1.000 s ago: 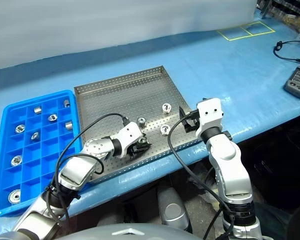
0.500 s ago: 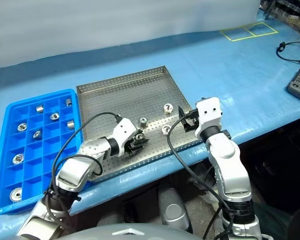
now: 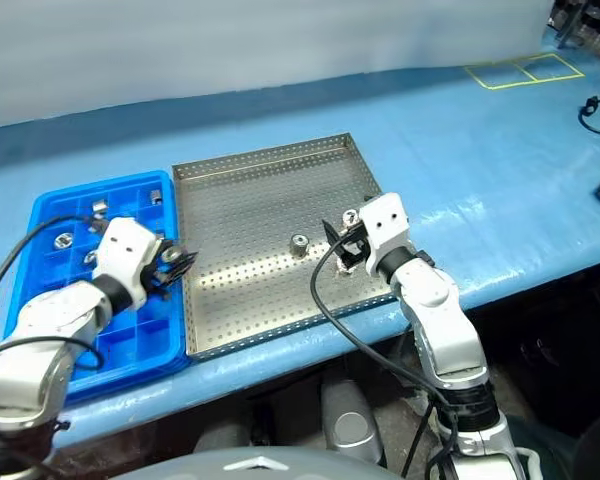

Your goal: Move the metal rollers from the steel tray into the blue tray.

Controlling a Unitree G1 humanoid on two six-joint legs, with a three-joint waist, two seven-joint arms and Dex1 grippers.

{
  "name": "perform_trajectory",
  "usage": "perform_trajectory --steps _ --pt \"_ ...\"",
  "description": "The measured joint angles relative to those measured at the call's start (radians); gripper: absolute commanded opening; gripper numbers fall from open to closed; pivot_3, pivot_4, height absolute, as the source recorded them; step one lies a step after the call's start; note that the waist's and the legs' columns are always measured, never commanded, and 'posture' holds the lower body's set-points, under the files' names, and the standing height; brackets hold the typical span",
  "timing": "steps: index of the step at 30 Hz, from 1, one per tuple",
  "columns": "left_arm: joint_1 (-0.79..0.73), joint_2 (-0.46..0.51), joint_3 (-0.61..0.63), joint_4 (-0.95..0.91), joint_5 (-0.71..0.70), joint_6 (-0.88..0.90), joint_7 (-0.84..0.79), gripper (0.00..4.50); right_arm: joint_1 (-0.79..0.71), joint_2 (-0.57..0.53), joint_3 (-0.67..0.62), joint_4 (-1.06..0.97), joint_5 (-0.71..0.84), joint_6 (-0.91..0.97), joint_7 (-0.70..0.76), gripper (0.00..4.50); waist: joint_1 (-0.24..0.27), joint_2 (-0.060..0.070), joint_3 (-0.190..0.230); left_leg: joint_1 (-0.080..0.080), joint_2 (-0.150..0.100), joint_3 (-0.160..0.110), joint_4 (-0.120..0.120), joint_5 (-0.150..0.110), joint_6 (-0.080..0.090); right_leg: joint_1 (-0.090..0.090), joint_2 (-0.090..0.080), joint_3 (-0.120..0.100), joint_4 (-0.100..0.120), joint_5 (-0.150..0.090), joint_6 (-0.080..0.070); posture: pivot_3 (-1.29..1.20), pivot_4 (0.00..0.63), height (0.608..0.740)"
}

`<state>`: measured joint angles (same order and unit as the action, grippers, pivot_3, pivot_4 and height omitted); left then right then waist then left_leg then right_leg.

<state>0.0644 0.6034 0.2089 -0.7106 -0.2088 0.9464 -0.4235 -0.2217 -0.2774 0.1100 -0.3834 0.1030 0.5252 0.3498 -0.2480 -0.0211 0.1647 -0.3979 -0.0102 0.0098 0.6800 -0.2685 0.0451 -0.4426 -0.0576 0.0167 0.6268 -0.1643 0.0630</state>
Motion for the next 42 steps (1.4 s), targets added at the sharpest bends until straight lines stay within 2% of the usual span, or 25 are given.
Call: perform_trajectory --steps 7,12,16,26,39,42 --pt "0.079 0.011 0.252 -0.156 -0.007 0.089 0.008 2.1 -0.048 0.017 0.041 0.069 0.001 -0.02 0.04 4.5 0.096 0.0 0.0 0.0 0.0 0.0 0.0 0.0 -0.001 -0.001 -0.001 -0.002 0.0 0.001 -0.008 -0.09 0.15 0.74" --pt "0.175 0.003 0.285 -0.154 0.001 0.114 0.013 2.1 -0.068 0.022 0.042 0.099 0.001 -0.036 0.052 4.5 0.151 0.0 0.0 0.0 0.0 0.0 0.0 0.0 -0.001 0.0 -0.002 -0.003 0.0 0.0 -0.011 -0.07 0.15 0.74" --pt "0.184 -0.016 0.237 -0.145 0.002 0.113 0.027 2.1 -0.07 0.032 0.042 0.103 0.001 -0.038 0.061 4.5 0.184 0.0 0.0 0.0 0.0 0.0 0.001 0.0 -0.001 0.001 -0.002 -0.004 0.0 0.0 -0.011 -0.07 0.15 0.74" --pt "0.103 -0.026 0.118 -0.035 0.012 0.09 0.063 2.1 -0.069 0.032 0.043 0.103 0.0 -0.039 0.06 4.5 0.184 -0.001 0.0 0.0 0.0 0.0 0.001 0.001 -0.002 0.001 -0.001 -0.005 0.0 0.0 -0.013 -0.11 0.15 0.74" --pt "0.112 -0.024 0.1 0.015 0.013 0.069 0.072 2.1 -0.063 0.024 0.032 0.1 -0.001 -0.039 0.042 4.5 0.179 -0.001 0.0 0.0 0.001 0.001 0.001 0.001 -0.002 0.001 -0.001 -0.005 0.0 0.0 -0.013 -0.12 0.15 0.74" --pt "0.112 -0.023 0.1 0.026 0.014 0.067 0.074 2.91 -0.063 0.024 0.032 0.1 0.0 -0.039 0.041 4.5 0.179 -0.001 0.0 0.0 0.001 0.001 0.001 0.001 -0.002 0.001 -0.001 -0.005 0.0 0.0 -0.013 -0.12 0.15 0.74"
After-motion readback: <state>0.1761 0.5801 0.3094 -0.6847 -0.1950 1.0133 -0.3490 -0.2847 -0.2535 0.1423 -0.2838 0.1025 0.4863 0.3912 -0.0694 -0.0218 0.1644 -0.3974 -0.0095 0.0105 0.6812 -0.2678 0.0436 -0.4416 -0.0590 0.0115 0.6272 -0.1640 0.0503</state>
